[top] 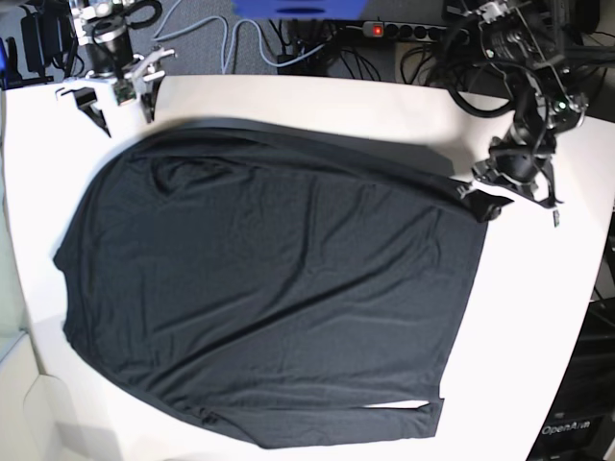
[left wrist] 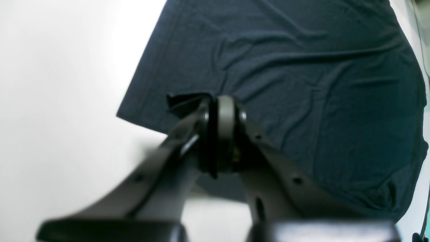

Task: Fold the T-shirt properly
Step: 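Move the right gripper down to the shirt's collar corner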

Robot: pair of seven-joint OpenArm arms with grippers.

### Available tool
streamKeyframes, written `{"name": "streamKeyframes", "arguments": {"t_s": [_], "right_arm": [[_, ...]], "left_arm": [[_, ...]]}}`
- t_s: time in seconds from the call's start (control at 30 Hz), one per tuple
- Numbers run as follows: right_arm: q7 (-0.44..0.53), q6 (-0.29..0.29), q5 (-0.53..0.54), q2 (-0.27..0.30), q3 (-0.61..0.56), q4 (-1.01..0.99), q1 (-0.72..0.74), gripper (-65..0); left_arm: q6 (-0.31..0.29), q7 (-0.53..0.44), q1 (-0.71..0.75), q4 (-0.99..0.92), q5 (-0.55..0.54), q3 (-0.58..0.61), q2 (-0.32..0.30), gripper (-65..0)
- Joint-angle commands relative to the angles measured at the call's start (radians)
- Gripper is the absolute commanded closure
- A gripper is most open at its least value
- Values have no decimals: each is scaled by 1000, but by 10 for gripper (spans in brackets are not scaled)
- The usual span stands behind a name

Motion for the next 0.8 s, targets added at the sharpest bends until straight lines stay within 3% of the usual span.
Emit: {"name": "streamKeyframes", "arguments": {"t_s": [0.0,0.13,0.33,0.77], "right_arm": [[26,-3,-17,8,2,6,-2,-389],[25,-3,-126,8,2,-19,31,-389],[23,128,-189,2,11,-28,79,-387],[23,133,-234,6,4,-30,110,-387]], "left_arm": [[-4,-21,-6,14,-14,-3,-9,-26],[-4,-21,-6,14,-14,-3,-11,-26],[-4,-21,-6,14,-14,-3,-6,-25],[-4,-21,-6,14,-14,-3,-3,-25]]}}
